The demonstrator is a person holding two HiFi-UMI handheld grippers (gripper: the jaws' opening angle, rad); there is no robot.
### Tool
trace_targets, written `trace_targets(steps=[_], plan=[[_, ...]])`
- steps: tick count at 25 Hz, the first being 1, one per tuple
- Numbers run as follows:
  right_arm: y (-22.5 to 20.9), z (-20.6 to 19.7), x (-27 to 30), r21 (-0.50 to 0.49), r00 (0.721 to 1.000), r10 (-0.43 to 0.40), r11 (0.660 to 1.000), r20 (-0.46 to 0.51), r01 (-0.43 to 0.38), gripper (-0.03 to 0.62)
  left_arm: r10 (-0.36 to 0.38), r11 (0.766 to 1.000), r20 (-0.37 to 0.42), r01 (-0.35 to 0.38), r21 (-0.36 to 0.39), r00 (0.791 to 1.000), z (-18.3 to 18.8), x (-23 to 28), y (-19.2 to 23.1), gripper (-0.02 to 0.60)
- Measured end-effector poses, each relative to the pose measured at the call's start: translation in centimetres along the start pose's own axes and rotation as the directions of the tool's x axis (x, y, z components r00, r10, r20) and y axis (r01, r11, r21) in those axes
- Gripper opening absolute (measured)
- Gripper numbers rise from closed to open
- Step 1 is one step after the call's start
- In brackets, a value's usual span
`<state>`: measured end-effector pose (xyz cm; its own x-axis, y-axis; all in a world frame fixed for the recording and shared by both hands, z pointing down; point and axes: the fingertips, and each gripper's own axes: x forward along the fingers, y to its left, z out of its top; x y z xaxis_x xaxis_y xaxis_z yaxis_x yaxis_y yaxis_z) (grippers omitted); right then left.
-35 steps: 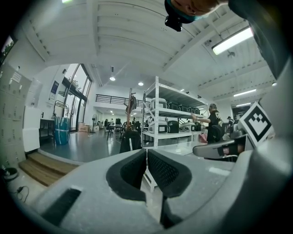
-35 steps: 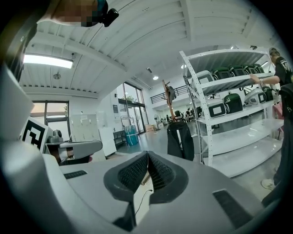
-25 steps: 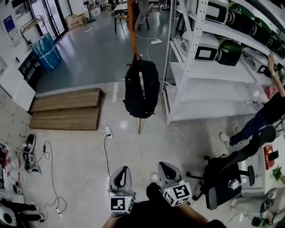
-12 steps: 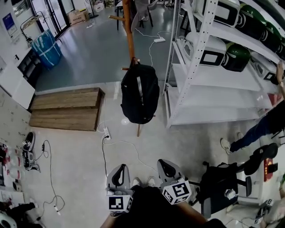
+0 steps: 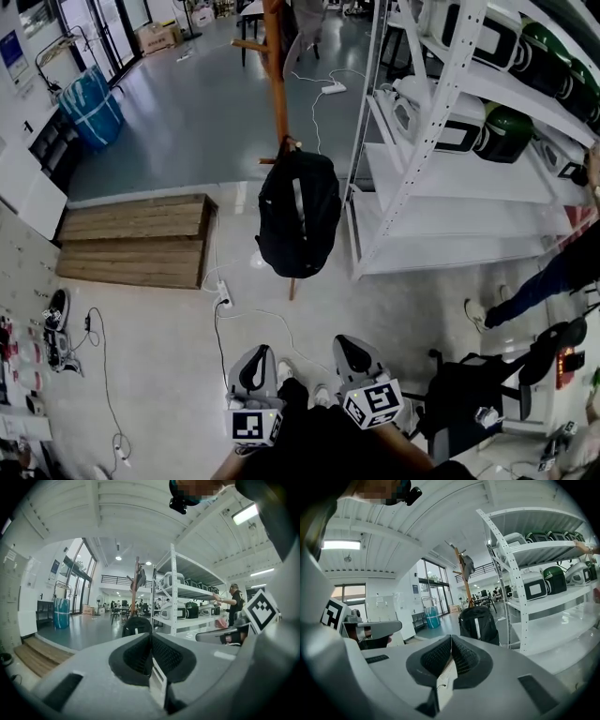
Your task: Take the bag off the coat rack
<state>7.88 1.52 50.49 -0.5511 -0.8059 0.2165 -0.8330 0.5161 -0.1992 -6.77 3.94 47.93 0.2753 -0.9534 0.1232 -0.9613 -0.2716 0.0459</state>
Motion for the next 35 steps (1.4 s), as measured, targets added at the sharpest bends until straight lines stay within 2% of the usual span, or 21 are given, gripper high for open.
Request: trace_targets(steps=[10, 13, 16, 25, 35], plan=[[0.8, 2.4, 9.1, 0.003, 0.999, -0.043, 0.999, 0.000, 0.043, 0.013, -0.054, 0.998, 0.014, 0.054, 0.020, 0.998, 1.8, 6.5, 7.3, 0.026], [0.5, 3.0, 11.3, 0.004, 0.998, -0.056, 0.998, 0.008, 0.056, 0.013, -0.083, 0.996, -0.027, 0.084, 0.016, 0.996, 1.8, 8.3, 8.5, 0.026], [-0.4, 3.4, 13.1, 0.002, 0.998, -0.069, 0.998, 0.004, 0.069, 0.013, -0.088, 0.996, -0.024, 0.089, 0.009, 0.996, 2.2, 10.3, 9.4, 0.026], [-4.9, 5.5, 18.9, -0.004, 0.998, -0.056, 0.998, 0.008, 0.057, 0.014, -0.069, 0.997, -0.015, 0.069, 0.017, 0.998, 2.2, 17.0, 11.1, 0.026], [-13.2, 8.7, 26.1, -0.055, 0.999, 0.040, 0.998, -0.014, -0.041, 0.014, 0.032, 0.999, -0.037, -0.033, -0.011, 0.999, 2.5, 27.4, 10.5, 0.026]])
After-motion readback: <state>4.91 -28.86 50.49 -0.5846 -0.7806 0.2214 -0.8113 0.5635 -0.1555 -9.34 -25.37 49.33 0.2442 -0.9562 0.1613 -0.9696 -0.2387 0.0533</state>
